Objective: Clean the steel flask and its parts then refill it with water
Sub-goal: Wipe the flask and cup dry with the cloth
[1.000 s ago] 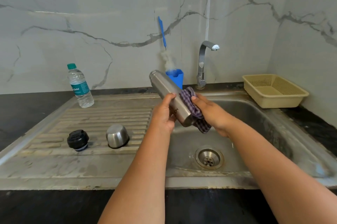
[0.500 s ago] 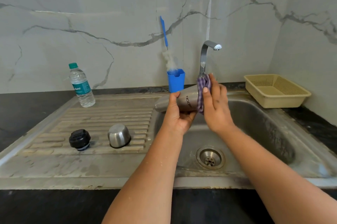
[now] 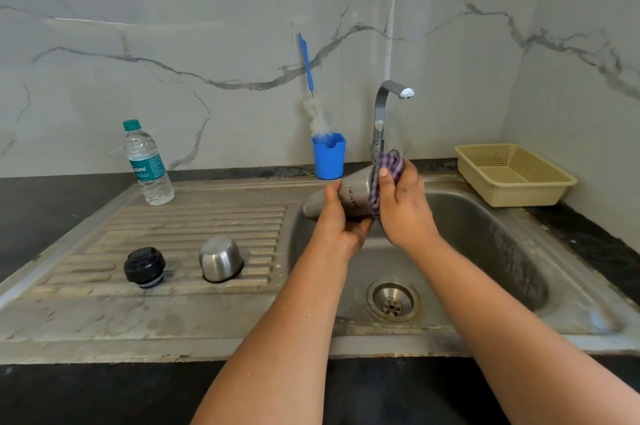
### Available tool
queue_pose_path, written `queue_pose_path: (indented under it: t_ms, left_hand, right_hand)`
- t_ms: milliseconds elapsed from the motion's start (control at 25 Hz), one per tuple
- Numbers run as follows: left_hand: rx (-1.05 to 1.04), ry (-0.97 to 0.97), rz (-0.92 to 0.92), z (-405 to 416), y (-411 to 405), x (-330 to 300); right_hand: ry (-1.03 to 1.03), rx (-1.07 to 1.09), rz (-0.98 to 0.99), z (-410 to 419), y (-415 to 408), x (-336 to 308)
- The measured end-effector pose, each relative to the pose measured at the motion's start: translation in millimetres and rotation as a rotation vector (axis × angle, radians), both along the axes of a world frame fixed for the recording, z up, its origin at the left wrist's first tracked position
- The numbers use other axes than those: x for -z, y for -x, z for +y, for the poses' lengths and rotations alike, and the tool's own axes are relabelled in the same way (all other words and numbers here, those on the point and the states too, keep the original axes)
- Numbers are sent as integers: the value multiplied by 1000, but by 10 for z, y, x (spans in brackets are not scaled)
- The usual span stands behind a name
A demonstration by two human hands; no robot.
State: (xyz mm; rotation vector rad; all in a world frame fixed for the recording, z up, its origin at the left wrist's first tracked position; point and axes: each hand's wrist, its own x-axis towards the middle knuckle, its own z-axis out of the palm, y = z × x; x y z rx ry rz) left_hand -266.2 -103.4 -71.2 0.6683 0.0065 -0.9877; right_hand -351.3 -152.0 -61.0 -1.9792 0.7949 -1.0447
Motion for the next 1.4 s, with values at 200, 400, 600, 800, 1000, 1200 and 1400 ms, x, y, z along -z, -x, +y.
queue_pose_path:
  t_ms: [200,400,600,800,1000,1200,1400]
  left_hand:
    - [165,-252,-272,16,97,-29]
    - [294,-931,-1403,149,42,-11]
    - [-298,-1275,-2135,139,-17,59]
    - [-594,-1208,-2142,67,-16,120]
    - [-678,-1204,-2100,101,-121,166]
    - [-725,-1100,-2135,123,-133,116]
    - [-711,-1032,-2220,53,-69,180]
  right_hand:
    - [-803,-70,-139,-563,207,-106]
    - [-1052,-179,-152,-891,294,190]
    - [-933,108,-322,-1227,460,176]
    - [-385,201,-226,-1301,556,148]
    - [447,-38,136,-789,259,287]
    - [390,-28,24,-848,292,178]
    - [-80,-28,197,-887,409,22]
